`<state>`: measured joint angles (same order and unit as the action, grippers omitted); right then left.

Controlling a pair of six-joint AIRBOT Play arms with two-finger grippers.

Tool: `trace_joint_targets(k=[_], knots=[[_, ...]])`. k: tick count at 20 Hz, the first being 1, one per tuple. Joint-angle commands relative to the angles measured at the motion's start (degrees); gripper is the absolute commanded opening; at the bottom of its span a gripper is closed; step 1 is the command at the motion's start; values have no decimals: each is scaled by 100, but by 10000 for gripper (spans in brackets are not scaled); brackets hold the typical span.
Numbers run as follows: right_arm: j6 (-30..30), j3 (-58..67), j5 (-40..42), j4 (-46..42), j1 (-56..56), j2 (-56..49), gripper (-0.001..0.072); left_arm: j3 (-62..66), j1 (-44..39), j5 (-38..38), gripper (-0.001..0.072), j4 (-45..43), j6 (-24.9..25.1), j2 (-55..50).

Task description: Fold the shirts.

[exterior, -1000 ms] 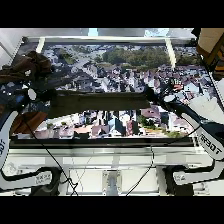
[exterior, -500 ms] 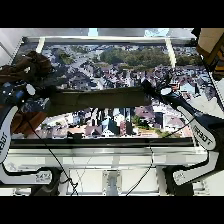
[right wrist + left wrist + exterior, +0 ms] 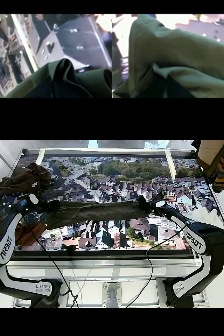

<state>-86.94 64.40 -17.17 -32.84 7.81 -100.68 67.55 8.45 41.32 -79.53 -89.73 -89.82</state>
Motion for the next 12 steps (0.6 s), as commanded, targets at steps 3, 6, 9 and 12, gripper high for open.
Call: trace_joint_targets(k=[3,6,9,12], knots=[[-22,79,-162,26,0,26,310,579,2,-127,288,151,660,-46],[170,271,-278,-55,0,232,310,1215,2,-264,288,155,723,-46],[914,505,-555,-726,-39,614,310,1853,2,385,296,238,774,-44],[1043,763,-1624,-2044,-323,1097,329,2245,0,1364,583,289,1495,-42]])
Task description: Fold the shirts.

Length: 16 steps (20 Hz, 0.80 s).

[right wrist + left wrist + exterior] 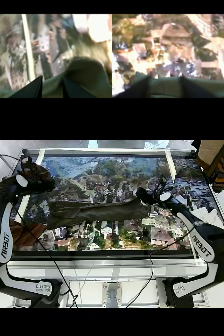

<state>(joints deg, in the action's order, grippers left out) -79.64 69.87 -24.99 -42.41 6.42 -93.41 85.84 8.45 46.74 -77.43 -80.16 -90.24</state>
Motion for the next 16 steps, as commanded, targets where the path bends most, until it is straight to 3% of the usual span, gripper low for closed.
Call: trace_joint_targets(k=[1,2,4,5,11,13,16], knots=[[306,291,-1366,-1366,-343,479,344,457,0,1010,680,177,619,0],[304,332,-1919,-1569,-529,555,346,463,-2,1167,688,348,750,0],[308,330,-2833,-1722,-953,601,445,463,-68,1357,689,566,870,0],[315,313,-3101,-1740,-1163,597,445,463,-116,1379,689,662,876,0],[313,315,-3434,-1650,-1799,107,444,463,-638,1056,689,732,1016,0],[332,315,-3536,-1233,-1810,-332,444,463,-796,935,688,728,1016,-2],[855,315,-3506,149,-1808,-979,444,463,-964,914,689,695,1016,-2]])
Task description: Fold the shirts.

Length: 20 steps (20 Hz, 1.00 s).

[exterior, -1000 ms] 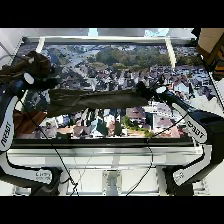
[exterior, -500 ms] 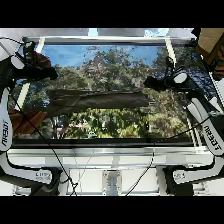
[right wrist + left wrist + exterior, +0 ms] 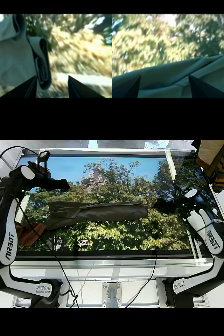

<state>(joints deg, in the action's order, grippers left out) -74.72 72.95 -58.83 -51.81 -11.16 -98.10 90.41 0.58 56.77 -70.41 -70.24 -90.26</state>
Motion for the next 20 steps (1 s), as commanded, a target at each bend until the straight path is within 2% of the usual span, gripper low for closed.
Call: trace_joint_targets(k=[1,3,7,10,12,13,14,16,17,20], knots=[[549,7,-144,1609,-50,-669,444,7,-214,-90,688,-11,24,0],[857,11,-181,2223,15,-883,442,4,-243,-90,688,-2,22,-7],[927,20,-199,1878,334,-925,440,4,-282,155,688,-9,2,-122],[1193,22,-173,1904,553,-925,428,4,-520,452,687,11,-57,-337],[1392,22,-92,1928,686,-925,285,4,-824,442,662,7,-87,-501],[1532,22,-63,1961,743,-925,151,4,-1008,396,590,4,-87,-597],[1661,22,-72,2041,769,-925,24,4,-1167,304,474,-22,-87,-680],[1823,24,-192,2225,778,-885,22,4,-1443,44,114,-31,-90,-811],[1818,24,-275,2251,750,-831,22,4,-1530,-79,10,-33,-116,-846],[1821,22,-719,2164,568,-496,21,4,-1694,-315,12,-35,-577,-909]])
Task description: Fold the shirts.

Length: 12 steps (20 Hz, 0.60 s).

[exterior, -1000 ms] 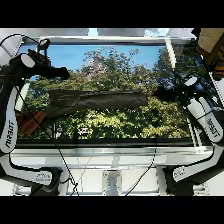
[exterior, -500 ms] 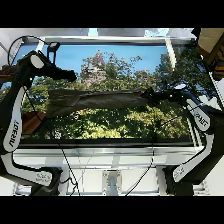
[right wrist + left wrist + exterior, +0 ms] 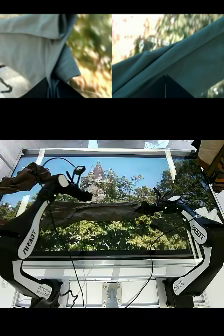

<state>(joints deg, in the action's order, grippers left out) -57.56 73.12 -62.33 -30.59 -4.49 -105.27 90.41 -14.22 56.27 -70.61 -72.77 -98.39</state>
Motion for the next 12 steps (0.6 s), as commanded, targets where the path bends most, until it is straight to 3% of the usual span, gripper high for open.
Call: trace_joint_targets(k=[1,4,8,12], knots=[[103,4,-538,37,-212,385,21,4,-267,-254,11,-15,-455,-105],[101,4,-946,20,-588,962,21,4,-516,-225,11,-35,-603,-175],[37,4,-1322,-223,-966,1661,21,4,-1045,-118,11,-28,-1226,-636],[31,4,-1740,-378,-1244,2100,21,4,-1818,-39,11,-13,-1300,-1091]])
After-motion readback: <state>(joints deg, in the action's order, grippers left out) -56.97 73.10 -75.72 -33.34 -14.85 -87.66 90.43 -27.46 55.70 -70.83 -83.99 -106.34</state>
